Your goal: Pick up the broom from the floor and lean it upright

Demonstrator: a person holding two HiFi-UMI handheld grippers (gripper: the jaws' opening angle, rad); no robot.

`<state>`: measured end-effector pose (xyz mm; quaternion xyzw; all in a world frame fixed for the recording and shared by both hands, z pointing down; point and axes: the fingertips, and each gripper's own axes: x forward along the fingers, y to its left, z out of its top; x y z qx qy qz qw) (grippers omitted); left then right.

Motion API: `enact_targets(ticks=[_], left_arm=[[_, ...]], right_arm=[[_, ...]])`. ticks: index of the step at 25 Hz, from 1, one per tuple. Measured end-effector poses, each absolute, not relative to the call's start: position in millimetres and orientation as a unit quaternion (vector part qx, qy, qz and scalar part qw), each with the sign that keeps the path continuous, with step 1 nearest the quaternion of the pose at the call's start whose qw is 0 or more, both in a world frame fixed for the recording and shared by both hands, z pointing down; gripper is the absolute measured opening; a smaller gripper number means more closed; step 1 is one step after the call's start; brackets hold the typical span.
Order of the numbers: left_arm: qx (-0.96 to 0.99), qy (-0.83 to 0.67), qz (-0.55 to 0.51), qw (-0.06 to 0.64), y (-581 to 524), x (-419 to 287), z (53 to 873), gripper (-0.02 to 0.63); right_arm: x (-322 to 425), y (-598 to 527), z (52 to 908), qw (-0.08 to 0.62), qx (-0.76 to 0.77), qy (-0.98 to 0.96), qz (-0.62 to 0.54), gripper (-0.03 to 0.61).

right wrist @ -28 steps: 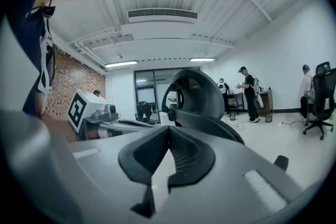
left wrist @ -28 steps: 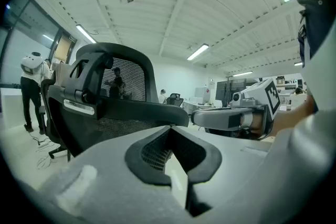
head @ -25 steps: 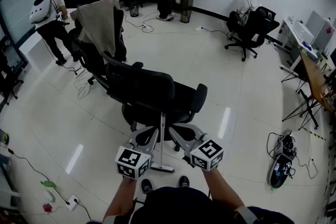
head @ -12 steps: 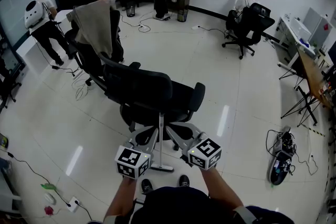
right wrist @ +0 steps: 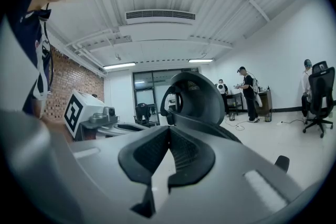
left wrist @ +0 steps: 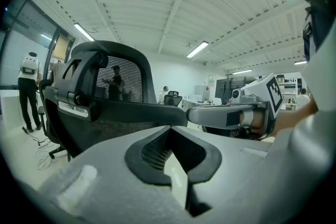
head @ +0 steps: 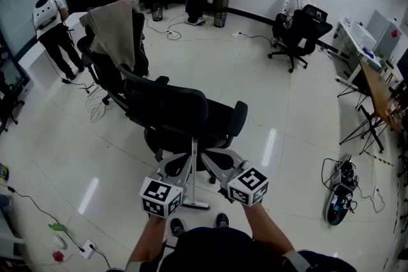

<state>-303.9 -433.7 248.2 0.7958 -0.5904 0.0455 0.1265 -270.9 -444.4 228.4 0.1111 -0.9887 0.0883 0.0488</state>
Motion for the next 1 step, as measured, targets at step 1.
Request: enact_targets(ticks=[1], left_arm=[[0.795,-0.591,0.045,0.126,-433.7,-304.3,248.0,0.000]], right_arm=[[-271.3,-444.4,228.2,0.049,0.110,-0.989,0.089,0.003]])
